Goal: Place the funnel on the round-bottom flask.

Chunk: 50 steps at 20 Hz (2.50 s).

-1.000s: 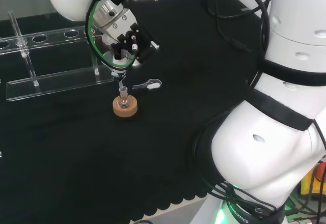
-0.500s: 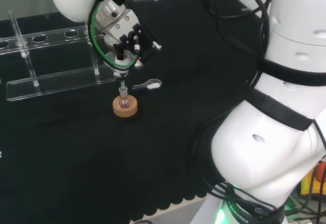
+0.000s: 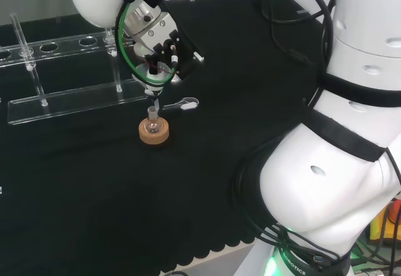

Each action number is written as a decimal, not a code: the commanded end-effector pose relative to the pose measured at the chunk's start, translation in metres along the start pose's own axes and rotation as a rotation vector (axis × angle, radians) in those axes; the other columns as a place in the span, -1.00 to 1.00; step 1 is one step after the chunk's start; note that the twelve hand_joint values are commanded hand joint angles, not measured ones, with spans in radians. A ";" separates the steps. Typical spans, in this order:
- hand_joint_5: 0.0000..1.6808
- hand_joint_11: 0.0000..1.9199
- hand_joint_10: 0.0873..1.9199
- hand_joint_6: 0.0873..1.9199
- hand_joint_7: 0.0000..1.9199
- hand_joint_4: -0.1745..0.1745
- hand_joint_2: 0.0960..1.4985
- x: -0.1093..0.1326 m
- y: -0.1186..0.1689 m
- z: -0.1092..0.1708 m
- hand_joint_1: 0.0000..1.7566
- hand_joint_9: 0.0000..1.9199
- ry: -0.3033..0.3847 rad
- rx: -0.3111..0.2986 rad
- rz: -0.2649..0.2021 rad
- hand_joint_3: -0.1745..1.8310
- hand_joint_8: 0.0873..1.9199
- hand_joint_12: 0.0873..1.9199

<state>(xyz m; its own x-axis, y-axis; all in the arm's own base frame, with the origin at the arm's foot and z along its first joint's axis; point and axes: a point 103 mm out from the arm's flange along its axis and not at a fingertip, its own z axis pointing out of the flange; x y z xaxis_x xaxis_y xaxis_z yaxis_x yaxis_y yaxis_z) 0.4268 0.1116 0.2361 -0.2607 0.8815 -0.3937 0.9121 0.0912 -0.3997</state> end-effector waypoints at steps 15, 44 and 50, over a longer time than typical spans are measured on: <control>-0.35 -0.42 -0.31 -0.45 -0.33 -0.34 -0.16 0.010 0.009 0.001 -0.07 0.23 0.016 0.002 -0.018 -0.26 -0.32 0.28; -0.35 -0.41 -0.31 -0.44 -0.34 -0.34 -0.16 0.023 0.015 0.008 -0.07 0.23 0.045 0.006 -0.037 -0.25 -0.32 0.28; -0.35 -0.41 -0.31 -0.44 -0.34 -0.34 -0.16 0.023 0.016 0.012 -0.08 0.23 0.063 -0.002 -0.039 -0.25 -0.32 0.28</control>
<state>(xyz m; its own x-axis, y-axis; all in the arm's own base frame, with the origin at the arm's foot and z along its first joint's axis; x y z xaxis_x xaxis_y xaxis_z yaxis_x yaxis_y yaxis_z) 0.4319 0.1297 0.2113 -0.2766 0.9012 -0.3338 0.9012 0.1226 -0.4158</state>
